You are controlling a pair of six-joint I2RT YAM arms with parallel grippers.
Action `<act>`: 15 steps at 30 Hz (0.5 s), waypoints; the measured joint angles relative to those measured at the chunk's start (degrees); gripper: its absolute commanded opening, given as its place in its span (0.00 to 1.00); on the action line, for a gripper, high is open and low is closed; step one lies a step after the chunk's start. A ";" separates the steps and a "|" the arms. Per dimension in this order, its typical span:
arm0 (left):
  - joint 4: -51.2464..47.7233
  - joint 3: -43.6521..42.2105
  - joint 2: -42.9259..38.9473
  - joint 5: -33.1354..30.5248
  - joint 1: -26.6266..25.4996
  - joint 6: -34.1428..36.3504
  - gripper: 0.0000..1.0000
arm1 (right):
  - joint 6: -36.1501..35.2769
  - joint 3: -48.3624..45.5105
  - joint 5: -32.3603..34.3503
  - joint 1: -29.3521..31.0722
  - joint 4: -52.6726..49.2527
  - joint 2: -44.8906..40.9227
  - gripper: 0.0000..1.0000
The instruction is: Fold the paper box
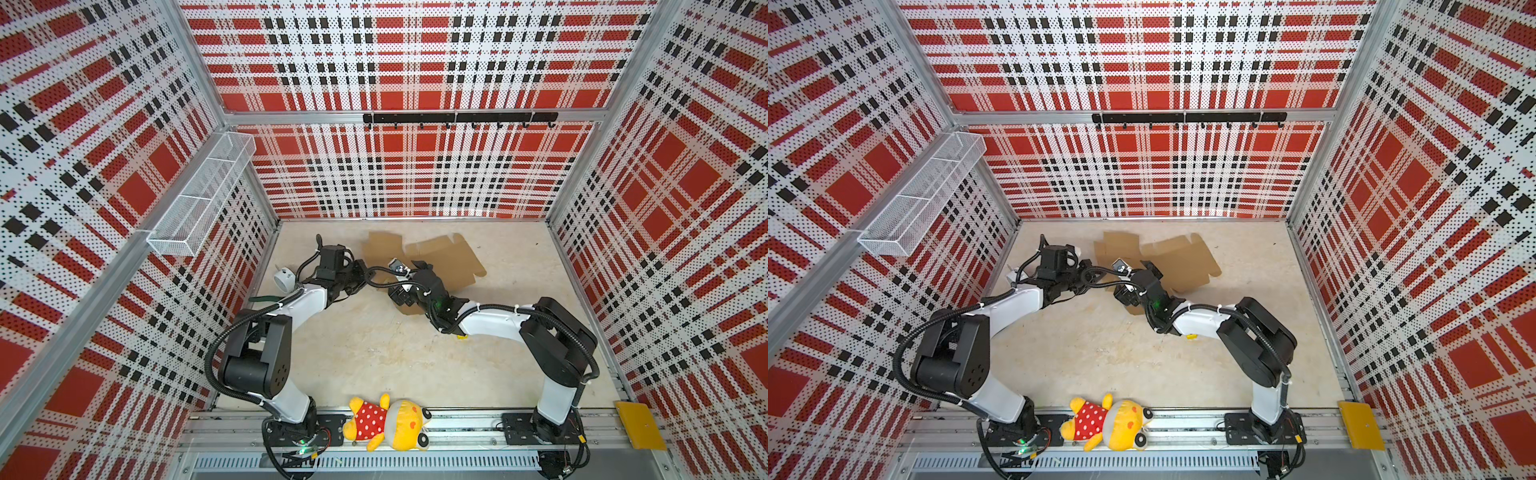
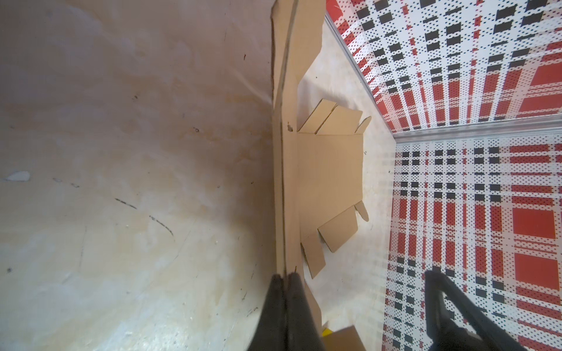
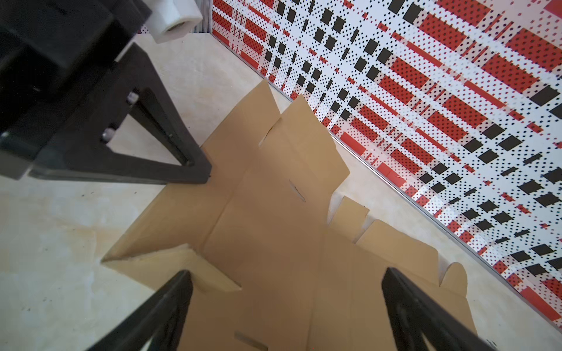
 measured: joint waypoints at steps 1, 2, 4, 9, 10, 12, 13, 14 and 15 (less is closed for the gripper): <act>0.02 0.00 0.00 -0.13 0.00 0.04 0.04 | 0.00 0.57 -0.13 0.02 -0.04 0.52 1.00; 0.00 0.00 0.00 -0.17 0.00 0.07 0.04 | 0.00 0.98 -0.37 0.04 -0.07 1.05 1.00; 0.00 0.00 0.00 -0.31 0.00 0.15 0.04 | -0.02 1.86 -0.63 0.07 -0.09 1.86 1.00; 0.00 0.00 0.00 -0.74 -0.02 0.37 0.04 | -0.04 3.37 -1.66 0.07 -0.11 3.52 1.00; 0.02 0.00 0.00 -0.76 -0.02 0.42 0.04 | -0.02 3.78 -1.81 0.07 -0.13 3.98 1.00; 0.00 0.00 -0.02 -0.98 -0.04 0.48 0.04 | 0.04 4.42 -2.36 0.04 -0.09 4.70 1.00; 0.00 0.00 -0.02 -1.09 -0.04 0.50 0.04 | 0.04 4.52 -2.56 0.04 -0.04 4.90 1.00; 0.00 0.00 -0.02 -1.29 -0.04 0.55 0.04 | 0.04 4.61 -2.73 0.07 -0.02 5.05 1.00; 0.00 0.00 -0.02 -1.44 -0.04 0.55 0.04 | 0.07 4.74 -2.84 0.07 0.04 5.22 1.00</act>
